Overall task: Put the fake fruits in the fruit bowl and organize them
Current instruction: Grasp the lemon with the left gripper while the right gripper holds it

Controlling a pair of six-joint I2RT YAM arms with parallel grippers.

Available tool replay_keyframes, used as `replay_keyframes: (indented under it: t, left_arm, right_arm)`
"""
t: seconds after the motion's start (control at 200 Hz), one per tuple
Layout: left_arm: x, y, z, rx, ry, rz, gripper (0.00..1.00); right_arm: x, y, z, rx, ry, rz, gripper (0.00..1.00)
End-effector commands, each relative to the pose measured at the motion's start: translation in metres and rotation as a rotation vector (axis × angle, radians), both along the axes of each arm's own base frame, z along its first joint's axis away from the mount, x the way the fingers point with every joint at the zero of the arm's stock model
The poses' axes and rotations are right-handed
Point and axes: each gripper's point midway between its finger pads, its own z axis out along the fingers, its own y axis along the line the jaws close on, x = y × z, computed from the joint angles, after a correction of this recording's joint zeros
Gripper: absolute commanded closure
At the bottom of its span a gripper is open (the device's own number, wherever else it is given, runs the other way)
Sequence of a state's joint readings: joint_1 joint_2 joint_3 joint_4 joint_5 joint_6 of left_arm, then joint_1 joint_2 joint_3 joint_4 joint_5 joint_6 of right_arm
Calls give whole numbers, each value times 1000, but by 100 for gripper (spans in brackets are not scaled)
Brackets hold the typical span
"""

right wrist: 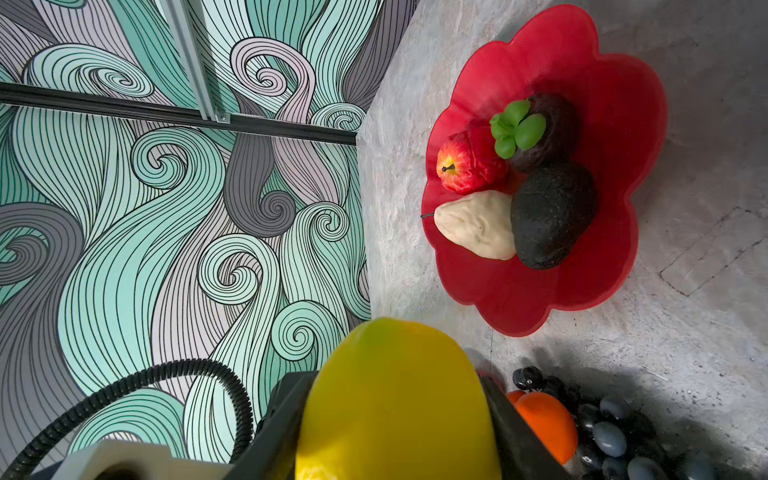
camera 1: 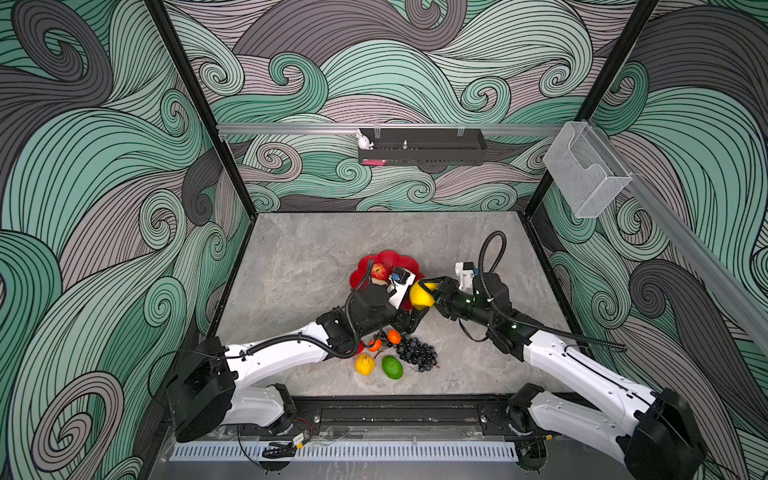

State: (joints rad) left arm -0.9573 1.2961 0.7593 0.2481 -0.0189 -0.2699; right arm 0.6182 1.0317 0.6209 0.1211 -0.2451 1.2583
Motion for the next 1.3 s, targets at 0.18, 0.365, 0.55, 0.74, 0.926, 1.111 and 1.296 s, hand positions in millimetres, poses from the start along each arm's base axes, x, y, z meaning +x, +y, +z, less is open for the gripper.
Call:
replay_keyframes:
  t: [0.18,0.365,0.55,0.74,0.926,1.111,1.296]
  left_arm:
    - [6,-8,26,-60,-56,4,21]
    - [5,-9,29,-63,-74,-8,23]
    - [6,-10,28,-61,-72,-7,28]
    - [7,-10,28,-58,-66,-4,40]
    - [8,-11,25,-54,-57,0,51]
    - [8,-11,26,-51,-58,-2,56]
    - [9,-9,24,-35,-50,9,57]
  right_arm:
    - [-4,3,16,42,-41,5,48]
    - [-8,9,14,47,-36,21,48]
    - [-11,16,17,51,-42,40,48]
    - [-14,19,11,42,-33,50,48]
    - [-14,19,10,23,-37,50,47]
    - [-14,17,9,10,-40,44,44]
    - [-14,12,10,-27,-56,38,34]
